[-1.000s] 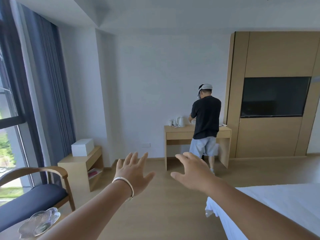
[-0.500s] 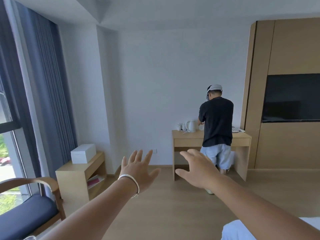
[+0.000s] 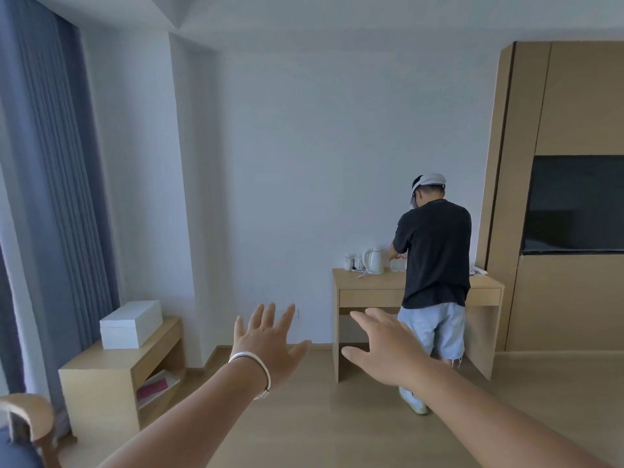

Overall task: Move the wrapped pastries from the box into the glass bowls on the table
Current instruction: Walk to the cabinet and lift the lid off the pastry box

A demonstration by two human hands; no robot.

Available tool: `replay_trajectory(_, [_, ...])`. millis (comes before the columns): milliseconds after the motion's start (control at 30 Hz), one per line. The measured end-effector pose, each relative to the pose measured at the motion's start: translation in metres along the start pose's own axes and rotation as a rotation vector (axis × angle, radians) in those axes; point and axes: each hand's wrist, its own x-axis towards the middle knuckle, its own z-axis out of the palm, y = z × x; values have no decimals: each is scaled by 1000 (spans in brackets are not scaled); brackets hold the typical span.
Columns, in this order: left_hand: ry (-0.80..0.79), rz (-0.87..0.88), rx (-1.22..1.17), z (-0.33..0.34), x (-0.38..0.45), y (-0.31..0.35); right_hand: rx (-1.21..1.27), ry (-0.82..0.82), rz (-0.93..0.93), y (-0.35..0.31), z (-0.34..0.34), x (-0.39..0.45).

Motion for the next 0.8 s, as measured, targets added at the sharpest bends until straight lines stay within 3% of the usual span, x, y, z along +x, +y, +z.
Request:
replay_trajectory(433, [-21,29,9,49,186,-121,-45,-35,2,-44,73,216])
replay_trajectory(800, [-72,-43,70,125,335,-168,-179,2,-62,-11,151,404])
